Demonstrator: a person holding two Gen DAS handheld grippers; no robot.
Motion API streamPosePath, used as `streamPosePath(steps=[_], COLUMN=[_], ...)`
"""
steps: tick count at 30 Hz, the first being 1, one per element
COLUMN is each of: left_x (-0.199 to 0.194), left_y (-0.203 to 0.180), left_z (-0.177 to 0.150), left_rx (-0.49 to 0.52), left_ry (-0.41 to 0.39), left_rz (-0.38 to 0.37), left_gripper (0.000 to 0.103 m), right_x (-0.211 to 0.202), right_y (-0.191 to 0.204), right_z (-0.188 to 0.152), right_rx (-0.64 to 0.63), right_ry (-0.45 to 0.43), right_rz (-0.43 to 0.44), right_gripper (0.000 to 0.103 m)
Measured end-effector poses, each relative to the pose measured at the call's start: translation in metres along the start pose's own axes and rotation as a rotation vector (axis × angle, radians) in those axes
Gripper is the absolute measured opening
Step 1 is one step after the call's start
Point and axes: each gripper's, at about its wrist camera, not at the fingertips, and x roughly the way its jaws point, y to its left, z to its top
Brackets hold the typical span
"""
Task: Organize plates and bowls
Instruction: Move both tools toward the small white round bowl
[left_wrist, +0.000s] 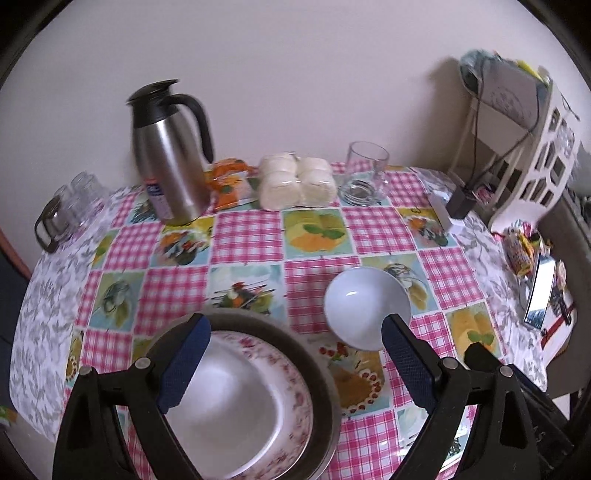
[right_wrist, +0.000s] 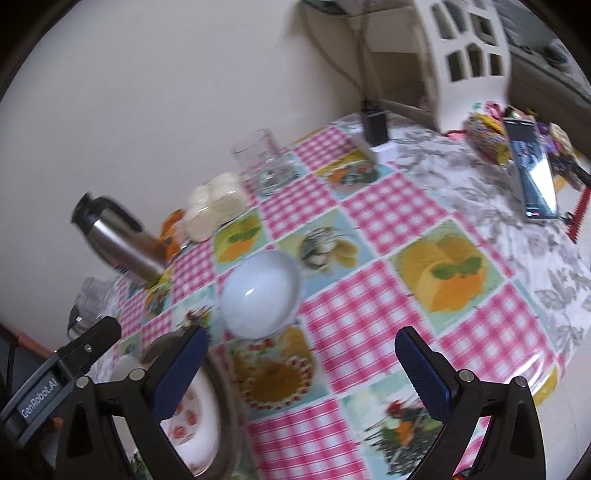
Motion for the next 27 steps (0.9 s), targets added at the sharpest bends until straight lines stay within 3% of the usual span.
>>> streamPosePath(steps=[15,27], left_x=[0.063,0.097], left_y=[-0.037,-0.041], left_z=[0.012,0.018], left_rx=[0.049,0.042], left_ry=[0.076,0.091], left_rz=[-0.010,0.003], left_gripper=[0.094,0.091], right_x=[0.042,0.082], right_y=[-0.052,-0.037], right_z=[0.023,0.026], right_rx=[0.088,0.047], right_ry=[0.068,0.116], right_rz=[-0.098,-0.086], right_gripper=[0.103,0.102])
